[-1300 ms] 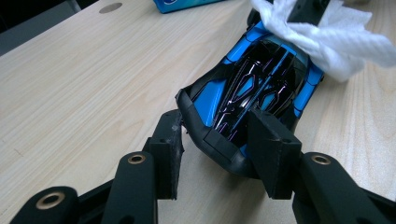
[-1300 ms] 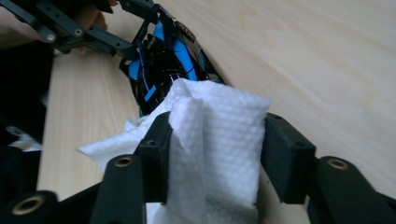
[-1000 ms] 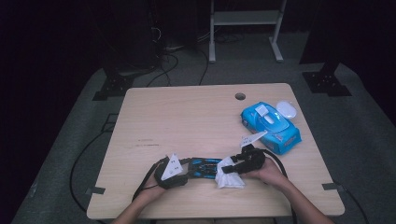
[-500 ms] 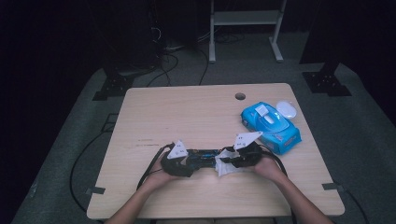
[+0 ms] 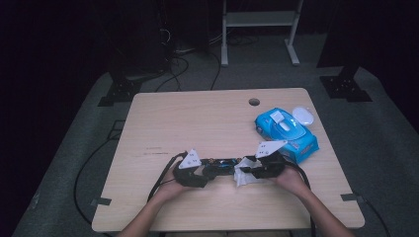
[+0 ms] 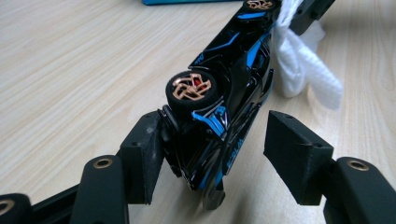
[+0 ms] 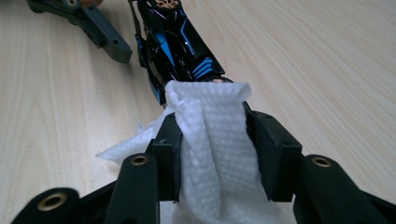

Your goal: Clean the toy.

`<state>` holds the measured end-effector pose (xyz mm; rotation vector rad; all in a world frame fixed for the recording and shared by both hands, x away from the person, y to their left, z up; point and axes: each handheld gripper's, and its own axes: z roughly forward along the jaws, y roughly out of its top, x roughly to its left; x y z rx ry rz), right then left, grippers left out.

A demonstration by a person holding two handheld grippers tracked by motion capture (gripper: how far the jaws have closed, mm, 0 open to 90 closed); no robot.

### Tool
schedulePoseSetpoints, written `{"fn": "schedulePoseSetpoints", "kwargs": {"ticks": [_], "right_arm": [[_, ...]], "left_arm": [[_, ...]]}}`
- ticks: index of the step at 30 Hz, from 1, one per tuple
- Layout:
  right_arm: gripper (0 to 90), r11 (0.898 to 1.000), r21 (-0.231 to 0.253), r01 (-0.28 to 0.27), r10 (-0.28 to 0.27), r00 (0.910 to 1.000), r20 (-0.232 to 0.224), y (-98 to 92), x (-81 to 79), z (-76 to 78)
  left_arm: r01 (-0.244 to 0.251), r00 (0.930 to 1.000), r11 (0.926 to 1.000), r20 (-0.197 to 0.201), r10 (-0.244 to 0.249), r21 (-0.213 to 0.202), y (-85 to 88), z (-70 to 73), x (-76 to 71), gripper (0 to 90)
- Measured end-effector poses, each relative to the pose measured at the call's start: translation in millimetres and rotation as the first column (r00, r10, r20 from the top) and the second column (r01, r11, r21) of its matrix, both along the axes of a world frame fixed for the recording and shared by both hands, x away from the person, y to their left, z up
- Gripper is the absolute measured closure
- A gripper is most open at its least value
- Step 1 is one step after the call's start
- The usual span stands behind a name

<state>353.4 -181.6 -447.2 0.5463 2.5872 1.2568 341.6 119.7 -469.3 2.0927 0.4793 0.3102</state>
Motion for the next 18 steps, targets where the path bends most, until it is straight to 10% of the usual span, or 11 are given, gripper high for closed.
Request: {"fn": "schedulePoseSetpoints", "kwargs": {"ticks": [11,18], "right_arm": [[79.0,0.989,0.121,0.087,-0.084,0.996,-0.029,-20.2,-0.5,16.5],[84.0,0.987,0.131,0.092,-0.09,0.9957,-0.02,8.7,-0.2,21.3]], "left_arm": [[0.034,0.9994,0.9992,-0.005,-0.034,-0.023,0.5,2.1,-6.1,53.6],[0.044,0.999,0.999,-0.01,-0.044,0.007,-6.7,-1.3,-7.1,46.0]]}}
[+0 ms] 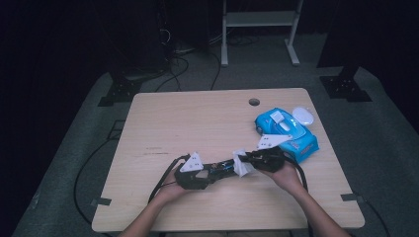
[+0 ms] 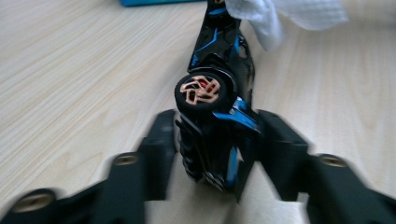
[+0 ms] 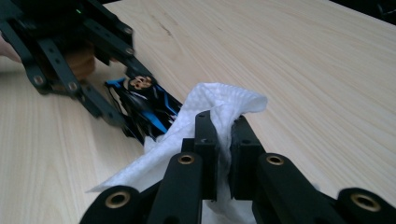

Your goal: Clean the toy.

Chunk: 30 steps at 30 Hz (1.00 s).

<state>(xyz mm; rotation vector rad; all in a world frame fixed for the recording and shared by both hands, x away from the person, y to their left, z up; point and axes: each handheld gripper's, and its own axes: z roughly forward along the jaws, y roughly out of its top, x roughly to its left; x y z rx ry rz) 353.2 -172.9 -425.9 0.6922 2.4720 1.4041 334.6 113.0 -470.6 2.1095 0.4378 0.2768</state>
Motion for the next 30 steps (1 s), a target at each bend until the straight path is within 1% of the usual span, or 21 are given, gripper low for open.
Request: {"fn": "schedulePoseSetpoints", "kwargs": {"ticks": [2,3,4,7,10,11,12,13,15,18,19,20,21,22,23,25,27,28,30], "right_arm": [[84.5,1.0,0.011,-0.011,0.011,0.9999,0.003,11.4,-0.5,0.2],[84.5,1.0,0.007,-0.024,0.024,0.9997,0.002,17.1,-1.1,0.3],[84.6,0.999,-0.002,-0.032,0.032,0.9995,0.007,21.8,-1.8,0.4],[84.9,0.997,0.002,-0.082,0.082,0.9966,0.006,44.6,-4.5,-0.6],[84.8,0.993,0.007,-0.121,0.121,0.9926,0.006,64.4,-7.4,-3.4],[84.9,0.992,0.0,-0.126,0.126,0.9919,0.017,70.2,-8.3,-3.8],[84.9,0.992,0.001,-0.126,0.125,0.9917,0.027,72.2,-8.0,-4.0],[84.9,0.992,0.009,-0.125,0.124,0.9919,0.027,71.6,-7.1,-4.4],[84.9,0.994,-0.003,-0.107,0.107,0.9937,0.033,66.3,-4.9,-4.8],[85.0,0.999,-0.018,-0.044,0.045,0.9974,0.056,49.2,-0.9,-4.7],[85.0,0.999,-0.022,-0.023,0.024,0.9982,0.056,43.4,0.7,-5.5],[85.0,1.0,-0.011,-0.008,0.009,0.9986,0.051,39.5,2.1,-7.0],[85.1,1.0,-0.004,-0.003,0.003,0.9989,0.047,38.2,2.2,-7.7],[85.1,1.0,-0.011,0.0,0.0,0.9985,0.054,39.8,1.2,-7.5],[85.1,1.0,-0.012,-0.003,0.004,0.9983,0.058,42.5,-0.1,-7.2],[85.0,0.999,0.004,-0.04,0.04,0.9976,0.056,55.9,-4.3,-7.0],[85.0,0.997,0.017,-0.082,0.081,0.9957,0.046,71.9,-9.1,-7.6],[85.0,0.995,0.015,-0.101,0.1,0.9939,0.047,79.1,-11.5,-7.6],[85.0,0.993,-0.002,-0.122,0.122,0.9908,0.059,87.3,-14.0,-7.4]], "left_arm": [[0.005,1.0,1.0,0.001,-0.005,-0.007,-2.7,-0.6,2.3,46.5],[0.015,0.9999,0.9998,-0.002,-0.015,-0.011,-3.5,-0.5,2.3,50.0],[0.024,0.9996,0.9997,0.013,-0.024,-0.007,-5.3,-0.6,1.6,52.6],[0.037,0.9991,0.9993,0.022,-0.037,-0.008,-7.1,0.6,-0.4,56.6],[0.032,0.9993,0.9994,0.022,-0.032,-0.013,-5.1,-0.5,-0.4,57.0],[0.027,0.9994,0.9995,0.022,-0.027,-0.018,-3.0,-0.9,0.3,57.0],[0.025,0.9995,0.9995,0.019,-0.024,-0.02,-1.8,-1.1,0.7,57.0],[0.023,0.9996,0.9994,0.015,-0.023,-0.026,-0.5,-1.5,1.1,57.1],[0.025,0.9996,0.9992,0.014,-0.025,-0.031,0.7,-2.1,1.2,57.1],[0.027,0.9995,0.9992,0.017,-0.027,-0.029,0.6,-1.8,1.5,57.1],[0.027,0.9995,0.9992,0.018,-0.027,-0.03,0.4,-2.0,1.6,57.1],[0.027,0.9995,0.9992,0.02,-0.026,-0.031,-0.4,-2.1,1.5,57.1],[0.027,0.9994,0.9993,0.023,-0.026,-0.027,-1.1,-1.9,1.5,57.1],[0.029,0.9993,0.9992,0.023,-0.028,-0.026,-1.4,-1.8,1.7,57.0],[0.031,0.9993,0.9992,0.024,-0.03,-0.025,-1.7,-1.7,1.7,57.0],[0.03,0.9993,0.9993,0.025,-0.029,-0.025,-2.2,-1.7,1.5,57.0],[0.027,0.9994,0.9993,0.021,-0.026,-0.024,-2.7,-1.7,1.2,56.9],[0.027,0.9994,0.9994,0.022,-0.026,-0.022,-2.7,-1.6,0.9,56.9],[0.026,0.9994,0.9994,0.021,-0.026,-0.021,-1.6,-1.3,0.6,57.0]]}}
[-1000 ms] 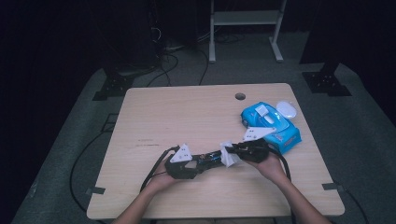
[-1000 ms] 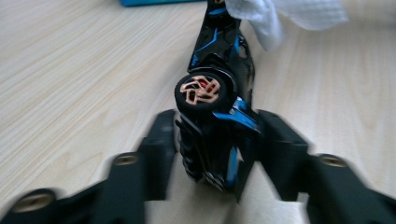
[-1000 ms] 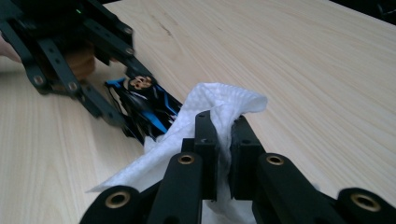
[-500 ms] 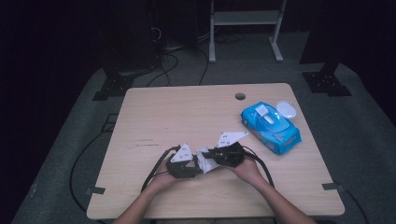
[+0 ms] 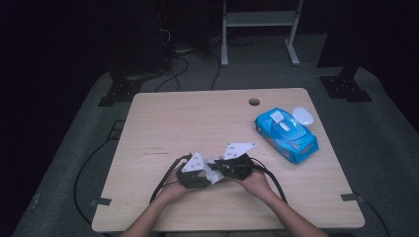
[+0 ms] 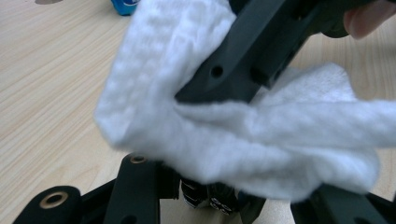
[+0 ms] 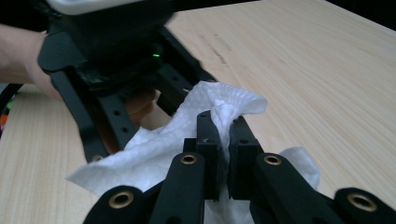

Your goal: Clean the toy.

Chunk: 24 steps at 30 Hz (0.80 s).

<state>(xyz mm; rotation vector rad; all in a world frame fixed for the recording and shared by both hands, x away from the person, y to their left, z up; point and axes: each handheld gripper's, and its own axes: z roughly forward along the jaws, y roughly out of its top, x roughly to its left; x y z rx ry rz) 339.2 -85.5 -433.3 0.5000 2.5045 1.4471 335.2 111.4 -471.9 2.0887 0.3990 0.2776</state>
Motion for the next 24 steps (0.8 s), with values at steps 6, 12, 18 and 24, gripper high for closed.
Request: {"fn": "schedulePoseSetpoints", "kwargs": {"ticks": [6,12,18,24], "right_arm": [[85.0,0.997,-0.038,0.072,-0.071,0.997,0.032,-25.1,5.1,3.3],[85.1,0.977,-0.081,0.195,-0.19,0.9795,0.068,-66.1,18.0,6.4],[85.1,0.973,-0.064,0.22,-0.217,0.9749,0.049,-75.0,20.2,5.2],[84.9,0.985,-0.051,0.167,-0.164,0.9852,0.049,-52.6,13.1,3.4]], "left_arm": [[0.007,1.0,1.0,0.007,-0.007,-0.003,2.7,0.8,-0.2,57.4],[0.011,0.9998,0.9999,0.017,-0.011,-0.001,2.9,1.3,-1.1,57.5],[0.01,0.9998,0.9999,0.019,-0.01,0.0,2.7,1.1,-1.8,57.6],[0.008,0.9999,0.9999,0.009,-0.008,-0.013,3.3,-0.2,0.0,57.4]]}}
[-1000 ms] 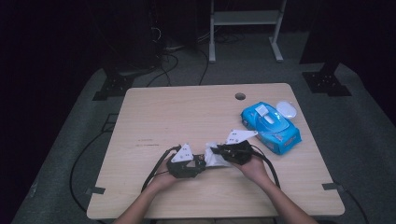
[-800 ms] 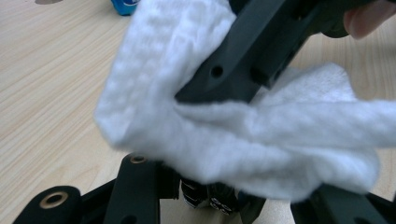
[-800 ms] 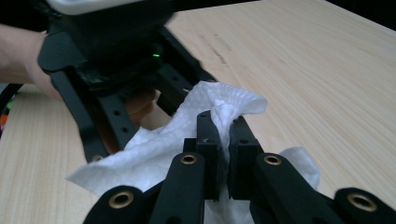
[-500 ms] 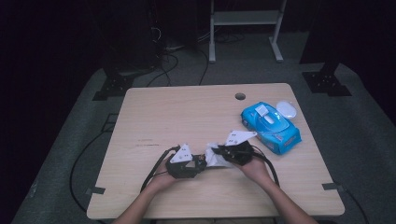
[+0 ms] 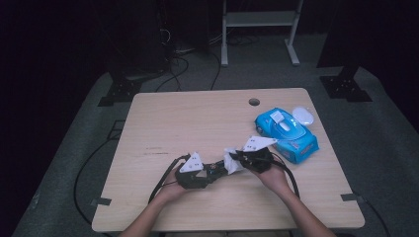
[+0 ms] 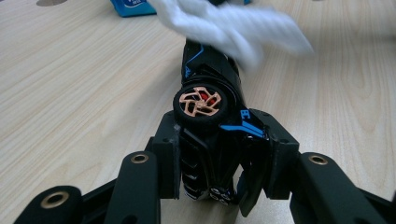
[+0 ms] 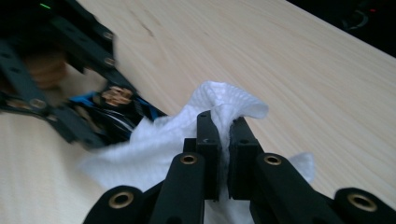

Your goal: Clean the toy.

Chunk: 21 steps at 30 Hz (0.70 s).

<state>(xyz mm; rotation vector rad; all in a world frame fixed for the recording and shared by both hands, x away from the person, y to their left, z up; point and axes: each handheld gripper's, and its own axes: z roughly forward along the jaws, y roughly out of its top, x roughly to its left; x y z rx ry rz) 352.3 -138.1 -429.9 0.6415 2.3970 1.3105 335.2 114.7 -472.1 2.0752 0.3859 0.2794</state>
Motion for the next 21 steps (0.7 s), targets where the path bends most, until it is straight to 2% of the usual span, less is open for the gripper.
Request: {"fn": "schedulePoseSetpoints", "kwargs": {"ticks": [2,5,10,12,17,21], "right_arm": [[84.9,0.999,0.015,-0.032,0.032,0.9994,-0.013,8.9,-3.2,-1.8],[83.7,0.999,-0.003,-0.035,0.035,0.9994,0.005,15.2,-4.7,-1.9],[72.5,1.0,0.023,-0.002,0.002,1.0,0.006,9.3,-1.4,0.0],[64.9,1.0,0.025,0.002,-0.003,1.0,0.008,6.8,-0.7,1.9],[60.6,0.999,0.048,0.013,-0.013,0.9999,0.007,-2.8,-0.6,9.3],[60.6,0.998,0.066,-0.013,0.013,0.9999,0.004,-4.0,-4.4,13.4]], "left_arm": [[-0.002,1.0,1.0,0.007,0.002,0.004,-1.4,0.1,-0.3,57.4],[-0.003,1.0,1.0,0.005,0.003,0.001,-1.4,-0.2,0.0,57.2],[0.0,0.9999,1.0,0.013,0.0,0.008,-1.6,0.1,-0.6,57.2],[0.001,0.9999,1.0,0.013,-0.001,0.009,-1.6,0.2,-0.6,57.2],[0.002,0.9998,0.9999,0.018,-0.003,0.01,-1.9,0.6,-1.0,57.2],[0.001,0.9999,0.9999,0.017,-0.002,0.014,-2.2,1.1,-1.4,57.3]]}}
